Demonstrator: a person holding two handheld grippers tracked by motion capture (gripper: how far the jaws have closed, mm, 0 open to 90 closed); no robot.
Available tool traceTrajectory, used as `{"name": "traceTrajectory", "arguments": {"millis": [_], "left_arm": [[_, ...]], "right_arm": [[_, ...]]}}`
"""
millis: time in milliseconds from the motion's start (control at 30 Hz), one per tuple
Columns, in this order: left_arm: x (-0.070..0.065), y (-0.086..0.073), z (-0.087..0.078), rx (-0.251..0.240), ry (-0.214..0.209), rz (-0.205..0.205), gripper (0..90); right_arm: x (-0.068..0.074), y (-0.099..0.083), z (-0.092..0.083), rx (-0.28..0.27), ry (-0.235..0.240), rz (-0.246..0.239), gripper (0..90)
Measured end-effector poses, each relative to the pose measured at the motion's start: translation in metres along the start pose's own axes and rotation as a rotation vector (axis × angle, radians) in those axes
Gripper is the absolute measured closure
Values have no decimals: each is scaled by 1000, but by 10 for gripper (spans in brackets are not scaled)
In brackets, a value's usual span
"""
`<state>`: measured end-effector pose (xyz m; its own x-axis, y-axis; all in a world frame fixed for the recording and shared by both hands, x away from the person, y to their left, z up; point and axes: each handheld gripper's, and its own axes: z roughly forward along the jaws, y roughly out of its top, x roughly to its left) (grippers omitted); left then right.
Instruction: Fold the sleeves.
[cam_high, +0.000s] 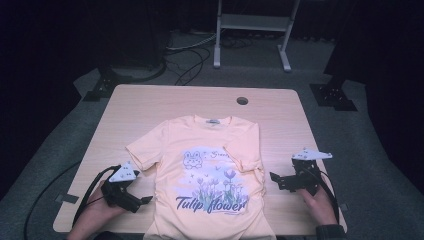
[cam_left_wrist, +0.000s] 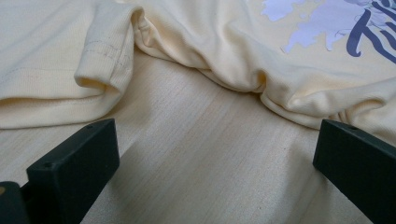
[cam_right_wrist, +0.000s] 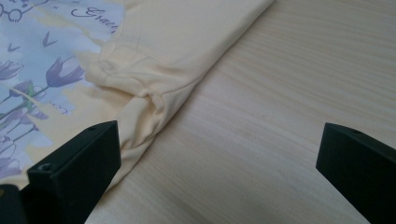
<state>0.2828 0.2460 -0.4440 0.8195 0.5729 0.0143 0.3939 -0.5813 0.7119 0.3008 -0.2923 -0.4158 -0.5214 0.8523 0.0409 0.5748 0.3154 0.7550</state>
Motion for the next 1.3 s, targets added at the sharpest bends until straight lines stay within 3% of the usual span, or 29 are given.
{"name": "traceTrajectory", "arguments": {"millis": [400,600,900,1300], "left_arm": [[0,0,0,-1,1,-2,0],[0,0,0,0,1,-2,0],[0,0,0,0,1,-2,0],[0,0,0,0,3,-4,0]], "right_arm": [[4,-24,-6,43,10,-18,0],[1,-32,-8,56,-11,-30,0],[3,-39,-2,114,-16,-64,0],[1,-42,-1,89,2,-47,0]]}}
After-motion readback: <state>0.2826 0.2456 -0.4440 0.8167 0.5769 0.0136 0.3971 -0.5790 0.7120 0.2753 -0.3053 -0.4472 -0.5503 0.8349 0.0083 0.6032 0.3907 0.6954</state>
